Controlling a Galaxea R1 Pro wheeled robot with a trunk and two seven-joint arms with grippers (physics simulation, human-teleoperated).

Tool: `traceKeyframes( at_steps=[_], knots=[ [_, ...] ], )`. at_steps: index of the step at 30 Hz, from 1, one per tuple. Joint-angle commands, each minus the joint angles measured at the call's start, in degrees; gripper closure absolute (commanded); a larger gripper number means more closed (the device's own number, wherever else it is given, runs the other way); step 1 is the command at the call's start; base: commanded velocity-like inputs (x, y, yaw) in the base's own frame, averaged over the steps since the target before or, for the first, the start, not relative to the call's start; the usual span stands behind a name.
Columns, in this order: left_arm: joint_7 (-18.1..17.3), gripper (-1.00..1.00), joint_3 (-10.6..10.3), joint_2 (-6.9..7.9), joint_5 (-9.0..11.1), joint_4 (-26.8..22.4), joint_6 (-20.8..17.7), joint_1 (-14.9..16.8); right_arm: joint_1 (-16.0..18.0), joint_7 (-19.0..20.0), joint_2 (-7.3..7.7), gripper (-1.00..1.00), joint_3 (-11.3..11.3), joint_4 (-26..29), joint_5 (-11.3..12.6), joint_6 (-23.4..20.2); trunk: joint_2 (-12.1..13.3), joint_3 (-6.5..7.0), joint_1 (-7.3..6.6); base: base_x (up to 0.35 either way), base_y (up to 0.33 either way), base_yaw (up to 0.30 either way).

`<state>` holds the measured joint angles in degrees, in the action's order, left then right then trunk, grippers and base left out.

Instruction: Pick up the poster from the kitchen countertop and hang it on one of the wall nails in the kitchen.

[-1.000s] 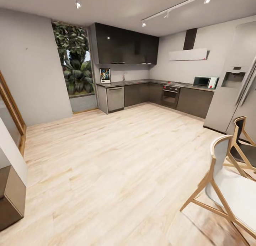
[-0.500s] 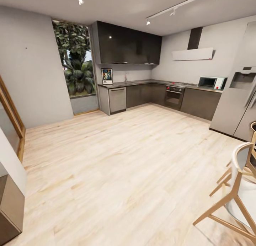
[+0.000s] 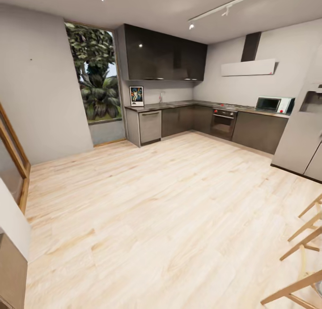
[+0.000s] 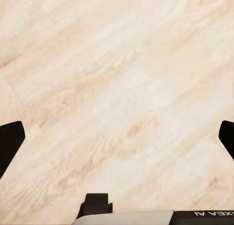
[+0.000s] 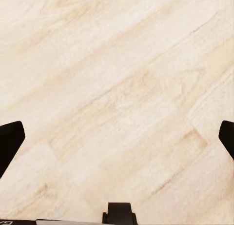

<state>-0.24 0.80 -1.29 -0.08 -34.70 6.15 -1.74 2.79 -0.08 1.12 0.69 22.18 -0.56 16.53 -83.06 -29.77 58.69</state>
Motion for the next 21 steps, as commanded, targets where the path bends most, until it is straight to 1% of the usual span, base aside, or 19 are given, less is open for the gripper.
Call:
traceKeyframes(
  at_steps=[1, 11, 21],
  knots=[
    [-0.03, -1.00, 0.08, -0.02, -0.01, -0.04, 0.09, -0.01, 0.03, -0.01, 0.02, -1.00, 0.08, -0.03, -0.05, 0.17, -0.02, -0.04, 0.04, 0.326, 0.107, 0.000],
    [-0.02, -1.00, 0.08, -0.02, -0.01, -0.02, 0.09, -0.01, 0.03, -0.01, 0.02, -1.00, 0.10, -0.03, -0.05, 0.17, -0.02, -0.04, 0.04, 0.331, 0.079, 0.000],
    [-0.02, -1.00, 0.09, -0.02, -0.01, -0.02, 0.09, -0.01, 0.03, -0.01, 0.02, -1.00, 0.10, -0.07, -0.05, 0.17, -0.02, -0.04, 0.04, 0.333, 0.010, 0.000]
  ],
)
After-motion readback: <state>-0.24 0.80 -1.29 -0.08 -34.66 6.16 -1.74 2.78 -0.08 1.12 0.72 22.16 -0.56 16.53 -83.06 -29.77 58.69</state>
